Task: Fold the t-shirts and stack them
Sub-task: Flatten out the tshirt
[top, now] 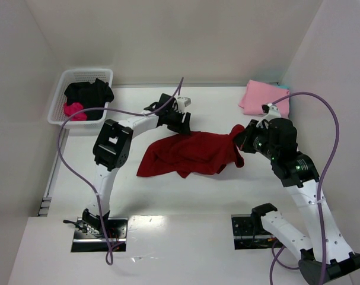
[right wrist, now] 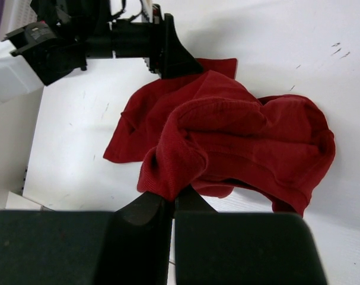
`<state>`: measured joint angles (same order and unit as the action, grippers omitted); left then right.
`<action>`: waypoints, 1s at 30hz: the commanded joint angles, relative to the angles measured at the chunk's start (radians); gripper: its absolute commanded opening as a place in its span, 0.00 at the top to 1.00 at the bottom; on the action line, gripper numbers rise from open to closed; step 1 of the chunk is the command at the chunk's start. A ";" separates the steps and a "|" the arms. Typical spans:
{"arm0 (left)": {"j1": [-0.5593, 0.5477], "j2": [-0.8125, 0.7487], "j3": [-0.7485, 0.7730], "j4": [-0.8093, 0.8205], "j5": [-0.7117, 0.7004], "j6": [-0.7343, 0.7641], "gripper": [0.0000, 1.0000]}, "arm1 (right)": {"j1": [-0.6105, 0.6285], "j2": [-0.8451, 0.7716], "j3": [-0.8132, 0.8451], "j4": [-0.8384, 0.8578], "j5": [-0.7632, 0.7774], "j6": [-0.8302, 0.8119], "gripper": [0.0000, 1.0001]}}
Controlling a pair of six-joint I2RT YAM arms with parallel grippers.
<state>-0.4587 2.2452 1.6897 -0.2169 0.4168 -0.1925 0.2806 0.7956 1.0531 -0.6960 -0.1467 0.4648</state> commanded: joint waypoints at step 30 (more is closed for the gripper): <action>0.344 -0.664 0.251 -0.212 -0.312 -0.044 1.00 | -0.043 0.405 0.405 0.424 0.272 -0.150 1.00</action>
<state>-0.0837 1.6344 1.8805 -0.3363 0.1978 -0.2649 0.2668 1.1473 1.2884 -0.4541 0.0532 0.3805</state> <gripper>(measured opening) 0.018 0.011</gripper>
